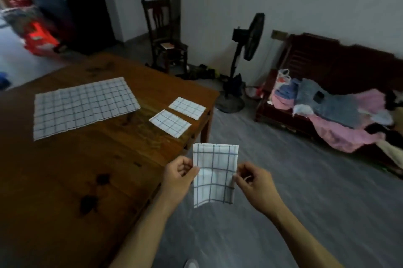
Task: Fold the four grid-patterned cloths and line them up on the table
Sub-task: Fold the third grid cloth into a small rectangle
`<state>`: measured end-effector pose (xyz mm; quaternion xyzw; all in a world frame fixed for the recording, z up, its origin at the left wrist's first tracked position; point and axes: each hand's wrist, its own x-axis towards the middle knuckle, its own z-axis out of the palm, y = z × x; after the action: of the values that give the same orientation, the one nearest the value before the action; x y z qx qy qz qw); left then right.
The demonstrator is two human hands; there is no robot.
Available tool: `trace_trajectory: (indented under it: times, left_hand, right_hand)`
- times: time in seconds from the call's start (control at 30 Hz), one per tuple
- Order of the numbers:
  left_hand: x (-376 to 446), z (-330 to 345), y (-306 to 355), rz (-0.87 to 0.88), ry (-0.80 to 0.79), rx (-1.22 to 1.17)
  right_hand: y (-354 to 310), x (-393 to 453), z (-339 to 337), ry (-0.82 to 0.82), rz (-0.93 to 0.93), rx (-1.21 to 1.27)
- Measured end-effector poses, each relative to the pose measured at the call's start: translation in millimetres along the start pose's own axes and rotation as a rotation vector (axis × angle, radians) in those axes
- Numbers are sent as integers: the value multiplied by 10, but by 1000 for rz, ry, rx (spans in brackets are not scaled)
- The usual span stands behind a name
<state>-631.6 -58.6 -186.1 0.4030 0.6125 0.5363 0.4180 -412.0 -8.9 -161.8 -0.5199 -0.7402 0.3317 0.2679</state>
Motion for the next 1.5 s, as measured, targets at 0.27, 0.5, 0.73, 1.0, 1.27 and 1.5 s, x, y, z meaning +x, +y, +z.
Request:
trace_trajectory:
  times: [0.27,0.5,0.73,1.0,1.27,1.5]
  left_hand:
    - [497,-533,-50,-102,255,88]
    - [787,-790,-340,-237,466,221]
    - [1291,-766,-396,-355,680,210]
    - [1582,-757,-372,-424,837,285]
    - [1782,-906,-499,-503,806,499]
    - [1958,-1214,-611,-541,774,464]
  right_hand:
    - [-244,1097,594,-205,-110,141]
    - [-221,1810,1143,-373,-184,180]
    - [-90,2653,1511,-613,-186,187]
    - [-149,3219,1849,-809,-249,58]
    - [-219,3409,2214,-862,-280,-42]
    - [-351,3582,2392,-876,-206,-93]
